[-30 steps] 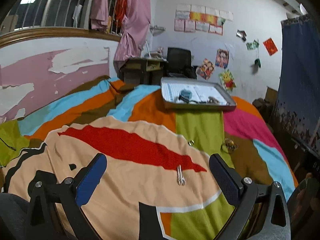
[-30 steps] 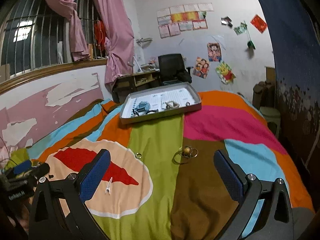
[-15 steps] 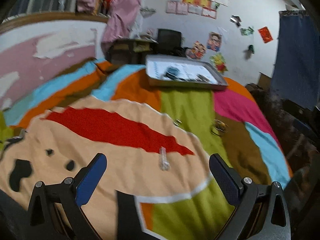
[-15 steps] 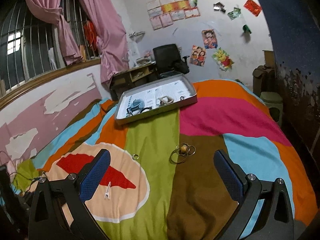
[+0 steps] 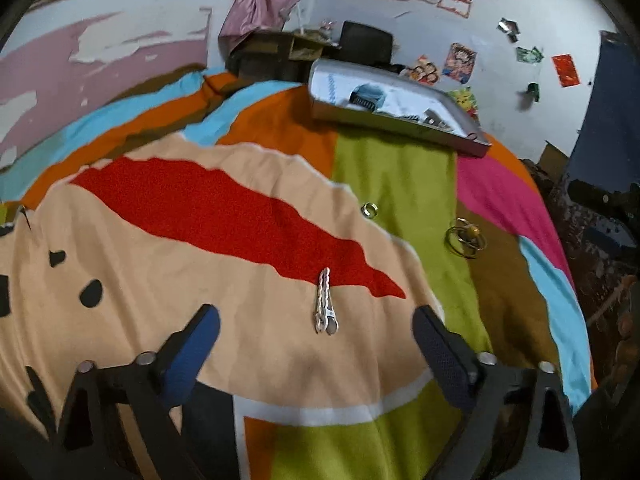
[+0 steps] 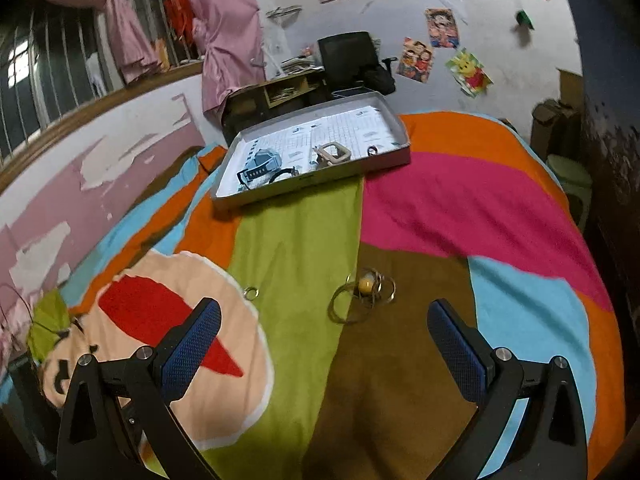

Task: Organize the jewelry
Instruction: 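Grasp the white hair clip with the left tool while the right tool grasps the beaded gold rings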

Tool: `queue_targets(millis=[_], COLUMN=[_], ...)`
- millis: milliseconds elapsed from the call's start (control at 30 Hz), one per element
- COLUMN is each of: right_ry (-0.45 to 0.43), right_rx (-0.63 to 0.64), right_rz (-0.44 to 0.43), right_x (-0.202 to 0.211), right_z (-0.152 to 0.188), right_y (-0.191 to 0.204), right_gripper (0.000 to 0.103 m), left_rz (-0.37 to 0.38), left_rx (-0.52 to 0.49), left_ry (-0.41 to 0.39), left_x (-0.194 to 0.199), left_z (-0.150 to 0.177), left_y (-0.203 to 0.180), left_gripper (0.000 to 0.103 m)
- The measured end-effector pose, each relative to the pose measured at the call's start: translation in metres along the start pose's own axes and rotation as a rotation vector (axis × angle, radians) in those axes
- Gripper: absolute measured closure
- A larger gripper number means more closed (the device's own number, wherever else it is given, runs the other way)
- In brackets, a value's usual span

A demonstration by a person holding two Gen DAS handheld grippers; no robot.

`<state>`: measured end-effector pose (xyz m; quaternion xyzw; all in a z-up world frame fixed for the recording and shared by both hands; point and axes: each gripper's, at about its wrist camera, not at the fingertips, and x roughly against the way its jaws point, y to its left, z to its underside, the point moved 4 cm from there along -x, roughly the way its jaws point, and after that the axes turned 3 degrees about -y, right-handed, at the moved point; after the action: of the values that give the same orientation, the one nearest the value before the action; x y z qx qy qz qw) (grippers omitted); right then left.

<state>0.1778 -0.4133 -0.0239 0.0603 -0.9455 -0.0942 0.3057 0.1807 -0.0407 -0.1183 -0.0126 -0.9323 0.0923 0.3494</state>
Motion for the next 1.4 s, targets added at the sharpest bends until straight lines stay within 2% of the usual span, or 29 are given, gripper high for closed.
queue_targets(millis=[233,300,367,400,467,533,700,867,933,1133,1233,1400], right_ry=[0.001,0.03,0.076,0.096,0.139,0.188,0.26,0.288,0.308,0.331,0.349,0.441], right_rx=[0.038,0.023,-0.022,-0.045,-0.089,-0.135,-0.166,-0.143,-0.142,-0.165,-0.16,-0.098], right_rz=[-0.025,-0.036,-0.038,-0.037,-0.017,-0.004,-0.007,0.002,0.011,0.003,-0.037,-0.155], right_x=[-0.045,-0.062,-0.079,-0.087,-0.102,-0.114,-0.131,-0.146,-0.152,-0.161,-0.164,-0.172], right_z=[-0.007,-0.004,0.001,0.004,0.013,0.022,0.04,0.048,0.052,0.06,0.063,0.072], right_y=[-0.001,-0.008,-0.018,-0.022,-0.032,-0.039,-0.038,-0.028,-0.026,-0.02,-0.013,0.013], right_gripper=[0.002,0.002,0.005,0.01,0.021,0.036,0.048,0.066,0.079,0.095,0.098,0.098], left_rz=[0.001,0.012,0.011,0.013,0.006,0.0,0.011,0.039,0.055,0.09,0.113,0.132], left_rx=[0.022,0.049,0.065,0.07,0.064,0.048,0.014,0.019,0.026,0.036,0.052,0.062], left_ry=[0.095,0.128,0.125,0.12,0.121,0.14,0.165,0.176,0.177,0.17,0.166,0.156], left_x=[-0.039,-0.048,-0.051,-0.052,-0.055,-0.06,-0.069,-0.077,-0.081,-0.086,-0.086,-0.084], left_z=[0.01,0.015,0.015,0.015,0.015,0.017,0.015,0.012,0.01,0.007,0.006,0.007], left_y=[-0.003,-0.001,0.001,0.001,0.001,-0.002,-0.01,-0.014,-0.015,-0.018,-0.018,-0.017], left_gripper=[0.037,0.044,0.049,0.05,0.063,0.071,0.089,0.092,0.092,0.092,0.092,0.092])
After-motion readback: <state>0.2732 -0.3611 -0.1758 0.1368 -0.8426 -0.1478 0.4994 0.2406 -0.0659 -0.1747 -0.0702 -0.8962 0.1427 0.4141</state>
